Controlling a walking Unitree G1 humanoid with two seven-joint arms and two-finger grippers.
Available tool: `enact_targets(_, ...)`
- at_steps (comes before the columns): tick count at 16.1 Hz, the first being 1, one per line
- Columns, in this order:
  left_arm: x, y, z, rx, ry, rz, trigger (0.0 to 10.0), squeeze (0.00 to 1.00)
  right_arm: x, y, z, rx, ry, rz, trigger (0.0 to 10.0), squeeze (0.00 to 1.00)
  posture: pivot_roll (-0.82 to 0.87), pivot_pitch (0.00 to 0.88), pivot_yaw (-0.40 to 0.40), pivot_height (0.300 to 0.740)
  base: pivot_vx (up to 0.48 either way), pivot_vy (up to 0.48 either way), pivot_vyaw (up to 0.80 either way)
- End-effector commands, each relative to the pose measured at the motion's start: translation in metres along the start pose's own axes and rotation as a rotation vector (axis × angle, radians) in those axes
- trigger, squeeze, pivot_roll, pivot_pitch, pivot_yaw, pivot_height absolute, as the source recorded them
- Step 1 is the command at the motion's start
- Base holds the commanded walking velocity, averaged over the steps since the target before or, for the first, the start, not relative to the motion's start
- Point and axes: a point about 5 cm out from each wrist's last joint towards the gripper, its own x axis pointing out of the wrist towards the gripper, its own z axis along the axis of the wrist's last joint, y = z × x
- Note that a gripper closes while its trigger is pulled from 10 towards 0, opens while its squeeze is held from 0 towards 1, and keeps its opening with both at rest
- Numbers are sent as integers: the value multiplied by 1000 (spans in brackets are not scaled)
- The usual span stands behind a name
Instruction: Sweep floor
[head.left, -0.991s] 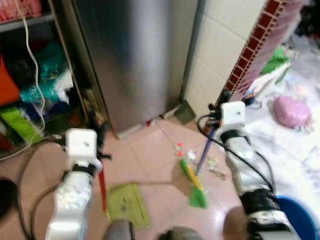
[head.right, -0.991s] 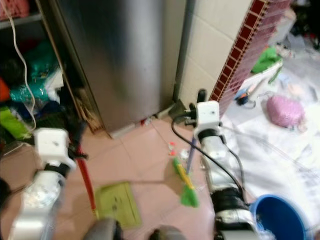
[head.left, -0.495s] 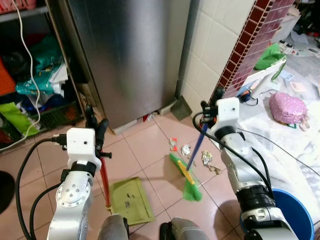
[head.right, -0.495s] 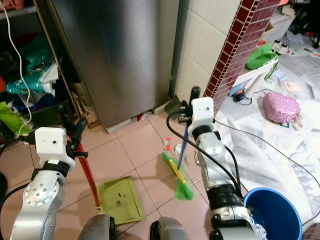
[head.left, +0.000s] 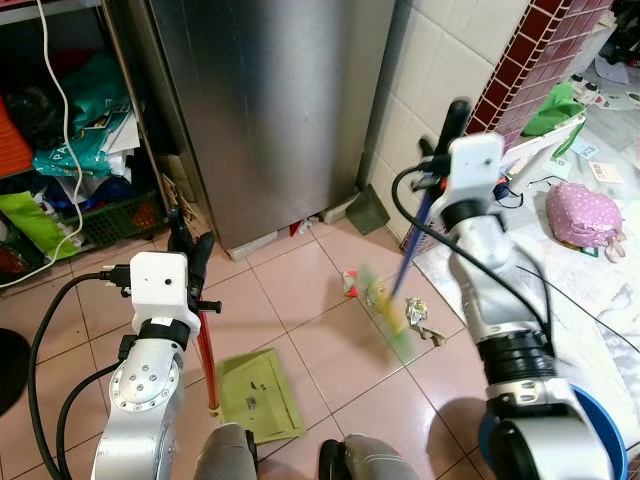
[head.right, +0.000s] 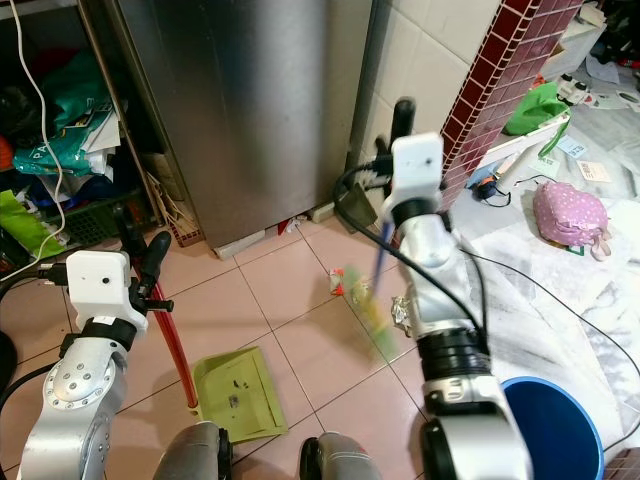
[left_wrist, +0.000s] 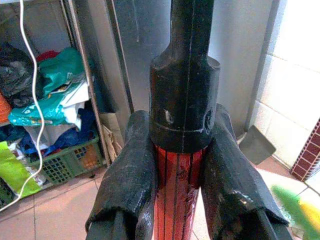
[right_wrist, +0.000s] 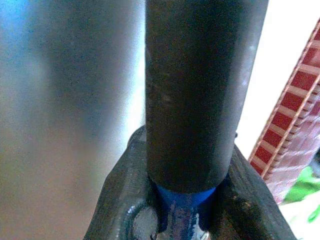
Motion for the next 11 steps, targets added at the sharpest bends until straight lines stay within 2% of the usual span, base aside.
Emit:
enact_targets(1, 1, -1, 11, -1, -56, -12, 10000, 0, 5, -8, 23, -57, -112, -26, 10000, 0, 19, 109, -57, 740, 0, 0, 0)
enact_targets(3, 0, -1, 12, -6, -60, -18, 10000, 0, 4, -6, 19, -74, -100, -20, 10000, 0, 22, 109, -60, 740, 240, 0, -800)
enact_targets(8, -1, -1, 11, -4, -56, -28, 10000, 0, -3, -1, 5, -122, -69, -5, 10000, 0, 28, 110, -61, 740, 301, 321, -800)
enact_targets(11, -1, -1, 11, -6, -59, -31, 10000, 0, -5, -1, 3, -134, -68, -4, 10000, 0, 27, 113, -58, 740, 287, 386, -800)
